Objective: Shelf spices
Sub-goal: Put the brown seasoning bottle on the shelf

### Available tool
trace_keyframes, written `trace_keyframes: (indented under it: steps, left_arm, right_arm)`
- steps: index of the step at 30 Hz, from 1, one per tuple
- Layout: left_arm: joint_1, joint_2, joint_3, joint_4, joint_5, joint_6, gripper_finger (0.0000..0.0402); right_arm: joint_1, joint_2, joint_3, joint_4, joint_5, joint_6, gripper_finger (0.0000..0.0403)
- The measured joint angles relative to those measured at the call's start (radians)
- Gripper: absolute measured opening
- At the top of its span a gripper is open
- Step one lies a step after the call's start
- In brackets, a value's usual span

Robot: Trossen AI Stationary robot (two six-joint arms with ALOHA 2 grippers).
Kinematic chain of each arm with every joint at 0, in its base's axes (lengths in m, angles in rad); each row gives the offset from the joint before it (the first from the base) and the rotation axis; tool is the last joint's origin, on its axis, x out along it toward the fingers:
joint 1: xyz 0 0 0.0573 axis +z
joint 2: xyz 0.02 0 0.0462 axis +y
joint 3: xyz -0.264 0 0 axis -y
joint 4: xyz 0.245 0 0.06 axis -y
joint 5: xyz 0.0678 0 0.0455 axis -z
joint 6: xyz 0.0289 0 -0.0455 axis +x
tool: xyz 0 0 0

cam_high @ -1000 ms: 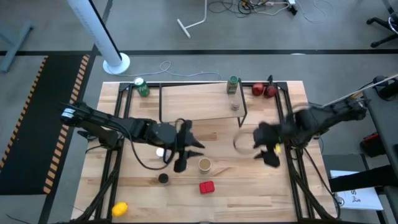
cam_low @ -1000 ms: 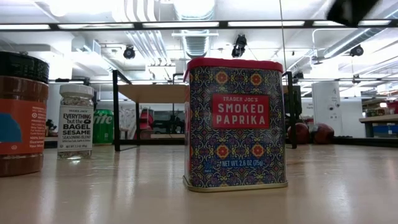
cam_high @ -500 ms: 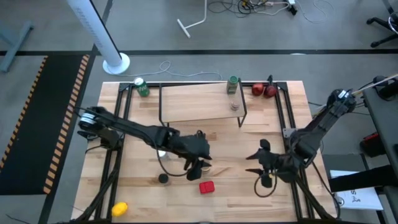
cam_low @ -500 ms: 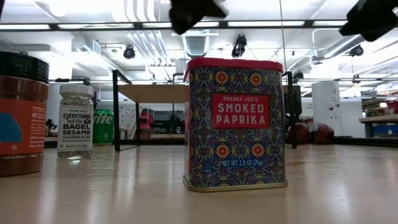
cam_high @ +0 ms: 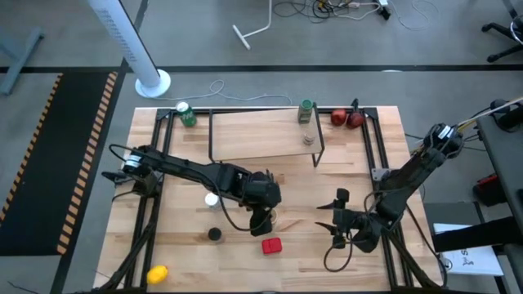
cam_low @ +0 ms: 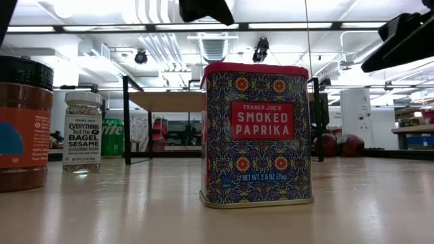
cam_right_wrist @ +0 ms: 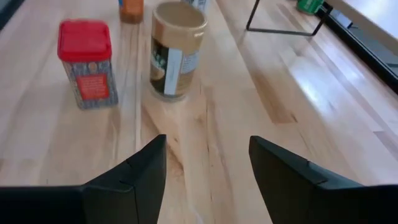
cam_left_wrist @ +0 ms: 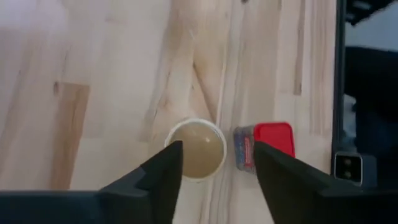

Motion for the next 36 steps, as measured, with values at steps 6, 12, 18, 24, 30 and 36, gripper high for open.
trace_keyframes:
  steps: [6,12,18,24,30,36]
  left_arm:
    - [0.007,0.009,0.051,-0.061,-0.019,-0.108,0.0255]
    - [0.003,0.007,0.038,-0.096,-0.016,-0.165,0.0304]
    - [-0.005,0.013,0.034,-0.099,-0.003,-0.168,0.0315]
    - [-0.010,0.013,0.033,-0.100,-0.003,-0.160,0.0314]
    - [-0.020,0.013,-0.017,-0.086,-0.006,-0.181,0.0317]
    - [-0.030,0.013,-0.114,-0.002,-0.009,-0.223,0.0309]
  right_arm:
    - [0.001,0.030,0.011,0.001,-0.011,0.002,0.0204]
    - [0.009,0.027,0.021,0.002,-0.012,-0.007,0.0204]
    - [0.009,0.027,0.022,-0.002,-0.012,-0.008,0.0204]
    - [0.008,0.028,0.022,-0.005,-0.011,-0.008,0.0204]
    - [0.009,0.028,0.022,-0.005,-0.036,-0.007,0.0204]
    - [0.009,0.028,0.022,-0.005,-0.036,-0.007,0.0204]
